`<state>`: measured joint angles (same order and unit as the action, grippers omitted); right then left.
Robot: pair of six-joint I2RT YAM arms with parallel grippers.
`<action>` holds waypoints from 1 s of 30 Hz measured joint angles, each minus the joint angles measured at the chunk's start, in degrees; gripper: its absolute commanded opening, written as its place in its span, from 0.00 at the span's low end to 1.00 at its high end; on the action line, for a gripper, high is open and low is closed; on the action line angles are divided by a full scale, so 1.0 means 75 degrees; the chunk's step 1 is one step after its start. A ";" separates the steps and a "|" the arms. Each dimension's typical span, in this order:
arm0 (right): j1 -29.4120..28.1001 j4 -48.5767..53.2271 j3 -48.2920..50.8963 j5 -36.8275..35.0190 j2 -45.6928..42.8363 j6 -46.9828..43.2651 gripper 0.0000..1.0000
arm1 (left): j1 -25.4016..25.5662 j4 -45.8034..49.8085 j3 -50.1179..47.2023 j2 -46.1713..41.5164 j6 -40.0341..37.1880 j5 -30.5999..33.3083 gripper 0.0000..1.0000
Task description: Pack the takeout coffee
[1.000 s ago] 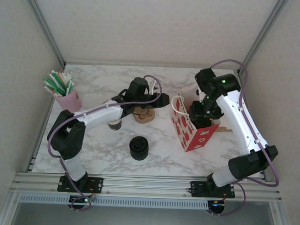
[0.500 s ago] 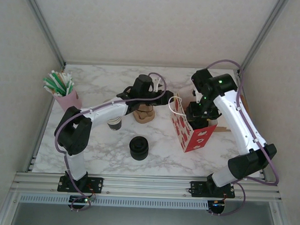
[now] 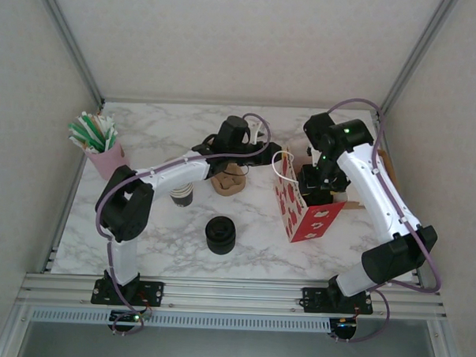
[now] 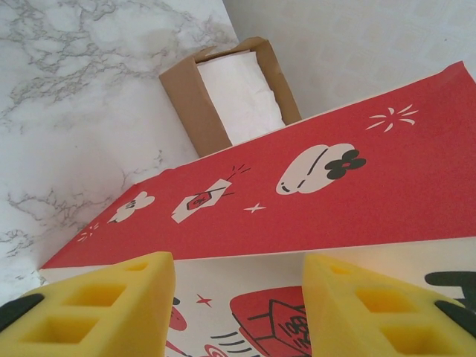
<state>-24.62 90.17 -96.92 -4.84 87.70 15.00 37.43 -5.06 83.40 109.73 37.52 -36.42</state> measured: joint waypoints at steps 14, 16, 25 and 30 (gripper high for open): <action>0.0189 -0.0140 0.0099 0.0003 -0.0003 -0.0006 0.64 | -0.0131 0.0405 -0.0519 -0.1005 -0.0242 0.0472 0.63; 0.0210 -0.0146 0.0102 0.0006 0.0000 -0.0006 0.64 | -0.0207 0.0431 -0.0731 -0.1387 -0.0286 0.0583 0.68; 0.0230 -0.0274 0.0119 0.0023 -0.0003 -0.0009 0.63 | -0.0501 0.0417 -0.1853 -0.3118 -0.0516 0.1005 0.87; 0.0236 -0.0399 0.0323 0.0026 -0.0003 -0.0009 0.63 | -0.0548 0.0411 -0.2215 -0.3861 -0.0723 0.1040 0.91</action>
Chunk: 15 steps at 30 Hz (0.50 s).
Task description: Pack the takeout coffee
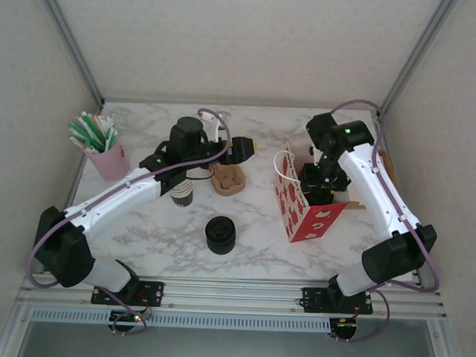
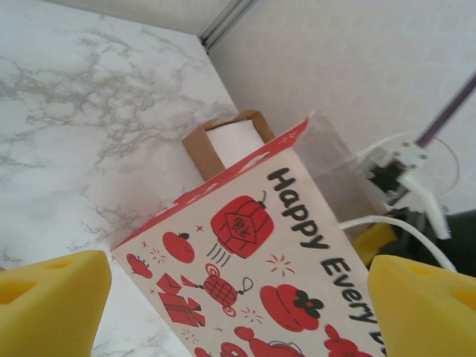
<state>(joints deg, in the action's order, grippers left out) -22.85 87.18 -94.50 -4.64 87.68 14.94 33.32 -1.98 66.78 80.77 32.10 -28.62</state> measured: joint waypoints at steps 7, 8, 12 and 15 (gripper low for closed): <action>0.0000 -0.0195 0.0251 0.0000 0.0003 -0.0032 0.63 | -0.0006 -0.0405 -0.0201 -0.0641 -0.0108 -0.0076 0.93; 0.0000 -0.0224 0.0289 0.0000 0.0003 -0.0038 0.63 | -0.0006 -0.0481 -0.0207 -0.0656 -0.0108 -0.0122 0.92; 0.0000 -0.0388 0.0493 0.0000 0.0000 -0.0058 0.63 | 0.0085 -0.0589 -0.0210 -0.0656 -0.0108 -0.0303 0.90; 0.0000 -0.0478 0.0667 0.0000 0.0000 -0.0067 0.63 | 0.0268 -0.0705 -0.0207 -0.0600 -0.0058 -0.0446 0.87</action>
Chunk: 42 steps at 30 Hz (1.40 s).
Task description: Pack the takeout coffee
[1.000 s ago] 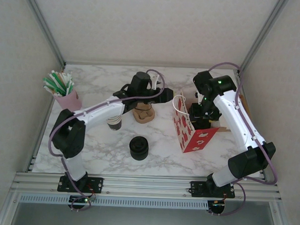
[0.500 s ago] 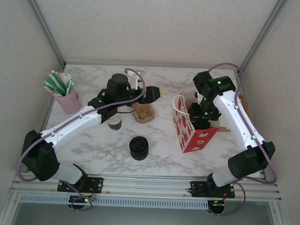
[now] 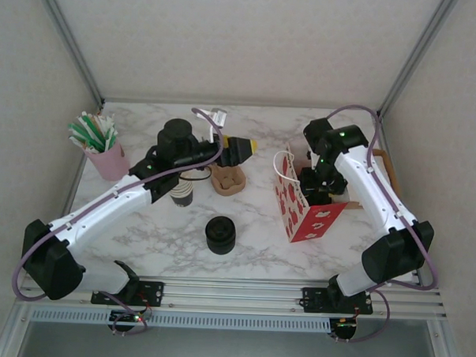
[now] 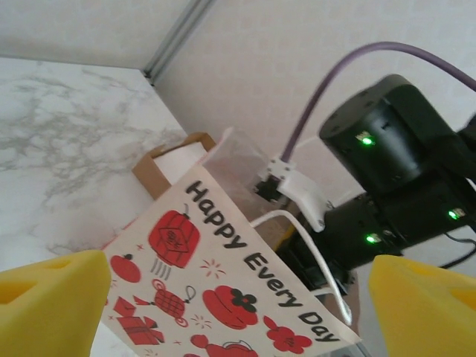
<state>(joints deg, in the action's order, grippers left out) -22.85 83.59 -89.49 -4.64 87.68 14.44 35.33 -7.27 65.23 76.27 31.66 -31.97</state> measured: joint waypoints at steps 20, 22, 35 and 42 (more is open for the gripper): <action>0.0000 -0.0198 0.0391 0.0000 -0.0210 -0.0047 0.63 | 0.0650 -0.0076 0.0245 0.0656 0.0152 -0.0163 0.76; 0.0000 -0.0213 0.0391 0.0000 -0.0210 -0.0047 0.63 | 0.0650 -0.0076 0.0254 0.0656 0.0152 -0.0157 0.76; 0.0000 -0.0268 0.0393 0.0058 -0.0210 -0.0050 0.63 | 0.0650 -0.0026 0.0332 0.0685 0.0149 -0.0134 0.75; 0.0000 -0.0271 0.0393 0.0058 -0.0210 -0.0050 0.63 | 0.0650 -0.0026 0.0347 0.0685 0.0146 -0.0111 0.76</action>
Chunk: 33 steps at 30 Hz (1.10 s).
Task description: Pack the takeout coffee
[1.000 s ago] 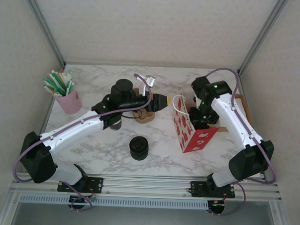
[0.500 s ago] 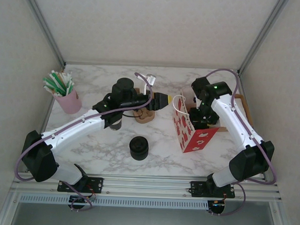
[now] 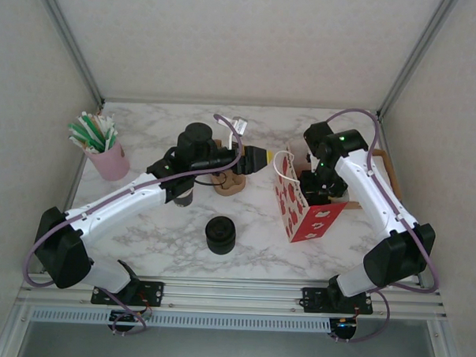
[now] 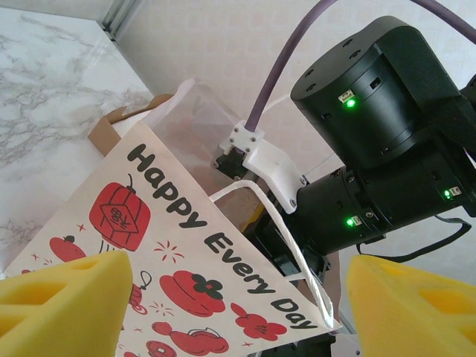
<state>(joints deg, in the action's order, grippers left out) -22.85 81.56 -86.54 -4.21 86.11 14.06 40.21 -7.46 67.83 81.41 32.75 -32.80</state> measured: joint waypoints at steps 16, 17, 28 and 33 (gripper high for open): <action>0.0000 -0.0221 0.0242 0.0195 -0.0012 -0.0079 0.64 | 0.0000 0.0000 0.0000 0.0006 0.0000 0.0087 0.75; 0.0000 -0.0224 0.0242 0.0195 -0.0012 -0.0085 0.64 | 0.0000 0.0000 0.0000 0.0006 0.0000 0.0090 0.76; 0.0000 -0.0221 0.0242 0.0195 -0.0012 -0.0090 0.64 | 0.0000 0.0000 0.0000 0.0006 -0.0003 0.0102 0.76; 0.0000 -0.0221 0.0242 0.0195 -0.0012 -0.0114 0.64 | 0.0000 0.0000 0.0000 0.0006 -0.0003 0.0122 0.75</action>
<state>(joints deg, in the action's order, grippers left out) -22.85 79.90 -84.73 -2.74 86.02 13.21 40.21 -7.46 67.83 81.45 32.73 -31.88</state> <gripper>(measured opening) 0.638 0.755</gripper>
